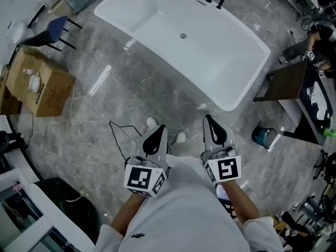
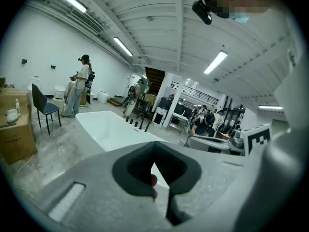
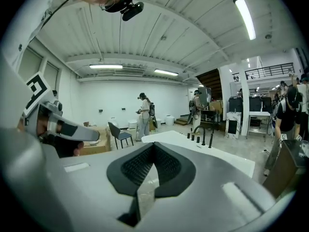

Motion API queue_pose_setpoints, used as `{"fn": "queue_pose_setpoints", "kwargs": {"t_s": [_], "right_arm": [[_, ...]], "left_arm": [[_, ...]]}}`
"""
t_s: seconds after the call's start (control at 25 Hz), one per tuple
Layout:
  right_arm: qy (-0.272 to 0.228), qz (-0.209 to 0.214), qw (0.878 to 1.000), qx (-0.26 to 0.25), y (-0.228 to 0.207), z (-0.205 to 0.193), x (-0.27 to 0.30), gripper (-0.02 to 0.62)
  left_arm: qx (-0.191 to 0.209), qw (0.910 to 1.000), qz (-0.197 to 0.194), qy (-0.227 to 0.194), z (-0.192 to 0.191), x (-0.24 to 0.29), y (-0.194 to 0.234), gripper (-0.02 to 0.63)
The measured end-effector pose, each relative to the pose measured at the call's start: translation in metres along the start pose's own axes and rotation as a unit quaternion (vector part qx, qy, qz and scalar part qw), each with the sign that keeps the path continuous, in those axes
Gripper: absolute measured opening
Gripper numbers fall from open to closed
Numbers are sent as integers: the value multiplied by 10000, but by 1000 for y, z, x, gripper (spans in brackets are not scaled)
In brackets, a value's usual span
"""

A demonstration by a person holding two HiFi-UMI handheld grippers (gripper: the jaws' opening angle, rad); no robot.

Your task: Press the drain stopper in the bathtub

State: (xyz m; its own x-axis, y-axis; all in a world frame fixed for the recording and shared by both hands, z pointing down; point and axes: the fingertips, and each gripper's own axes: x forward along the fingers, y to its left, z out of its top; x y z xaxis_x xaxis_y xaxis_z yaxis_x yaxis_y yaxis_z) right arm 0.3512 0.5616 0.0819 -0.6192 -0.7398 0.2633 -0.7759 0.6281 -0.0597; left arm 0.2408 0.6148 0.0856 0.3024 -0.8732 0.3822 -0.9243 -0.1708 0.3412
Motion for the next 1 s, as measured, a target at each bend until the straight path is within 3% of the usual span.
{"fn": "queue_pose_setpoints", "kwargs": {"t_s": [0.28, 0.4, 0.6, 0.8, 1.0], "right_arm": [[118, -119, 9998, 46, -21, 1, 72, -6], [223, -109, 9996, -116, -29, 10, 114, -6], [365, -556, 9976, -204, -59, 38, 189, -6], [265, -639, 9975, -153, -62, 64, 255, -5], [248, -603, 9979, -57, -68, 78, 317, -6]], "left_arm": [[-46, 9998, 206, 68, 11, 35, 63, 5], [-96, 9997, 232, 57, 38, 61, 105, 4], [26, 9999, 134, -42, 105, 98, 176, 5], [345, 9994, 38, -87, 144, 127, 216, 5], [249, 9997, -19, -64, 168, 165, 249, 5]]}}
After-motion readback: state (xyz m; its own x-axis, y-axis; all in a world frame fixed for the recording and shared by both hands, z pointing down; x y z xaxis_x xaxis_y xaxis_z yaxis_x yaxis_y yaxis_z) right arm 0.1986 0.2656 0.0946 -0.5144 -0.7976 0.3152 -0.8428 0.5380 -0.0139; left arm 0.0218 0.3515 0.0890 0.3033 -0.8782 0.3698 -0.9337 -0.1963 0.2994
